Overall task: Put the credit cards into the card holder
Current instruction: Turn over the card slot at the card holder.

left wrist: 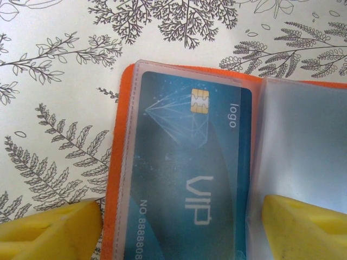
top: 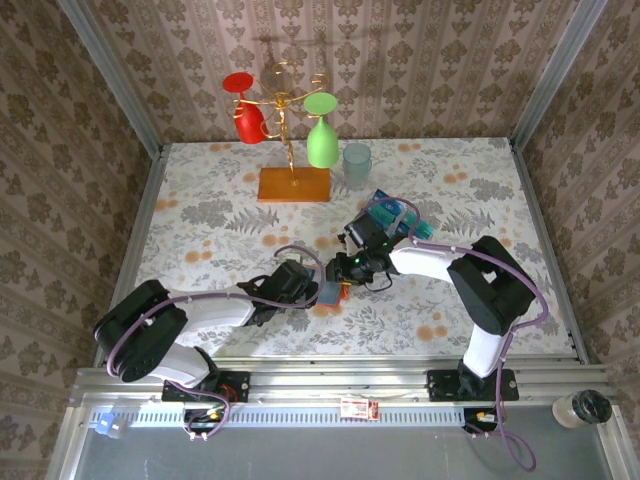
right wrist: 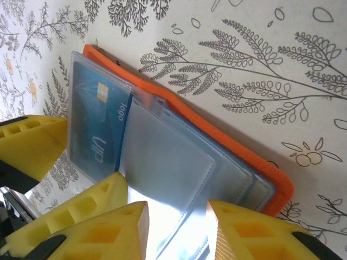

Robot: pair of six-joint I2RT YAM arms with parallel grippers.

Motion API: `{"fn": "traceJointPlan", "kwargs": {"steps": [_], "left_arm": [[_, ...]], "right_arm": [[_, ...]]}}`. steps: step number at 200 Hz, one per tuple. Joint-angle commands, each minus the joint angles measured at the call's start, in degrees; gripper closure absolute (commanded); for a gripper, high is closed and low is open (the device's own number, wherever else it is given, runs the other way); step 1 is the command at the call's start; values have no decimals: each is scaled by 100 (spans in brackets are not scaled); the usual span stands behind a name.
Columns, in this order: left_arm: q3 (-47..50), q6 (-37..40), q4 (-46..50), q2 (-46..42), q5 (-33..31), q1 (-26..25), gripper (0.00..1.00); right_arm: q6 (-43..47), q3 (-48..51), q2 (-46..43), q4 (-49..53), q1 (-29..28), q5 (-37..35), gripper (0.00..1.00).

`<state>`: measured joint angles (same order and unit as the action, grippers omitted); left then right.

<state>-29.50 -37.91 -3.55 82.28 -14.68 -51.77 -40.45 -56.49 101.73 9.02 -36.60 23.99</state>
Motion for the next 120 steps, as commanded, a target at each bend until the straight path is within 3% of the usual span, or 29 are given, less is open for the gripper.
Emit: {"fn": "traceJointPlan", "kwargs": {"steps": [1,120], "left_arm": [[241,-134,-30,207,299,-2,20],[251,-143,-66,183,299,-8,21]], "right_arm": [[-147,-24,103,-149,-53,-56,67],[-333,-74,448,-262,-14,102,58]]}}
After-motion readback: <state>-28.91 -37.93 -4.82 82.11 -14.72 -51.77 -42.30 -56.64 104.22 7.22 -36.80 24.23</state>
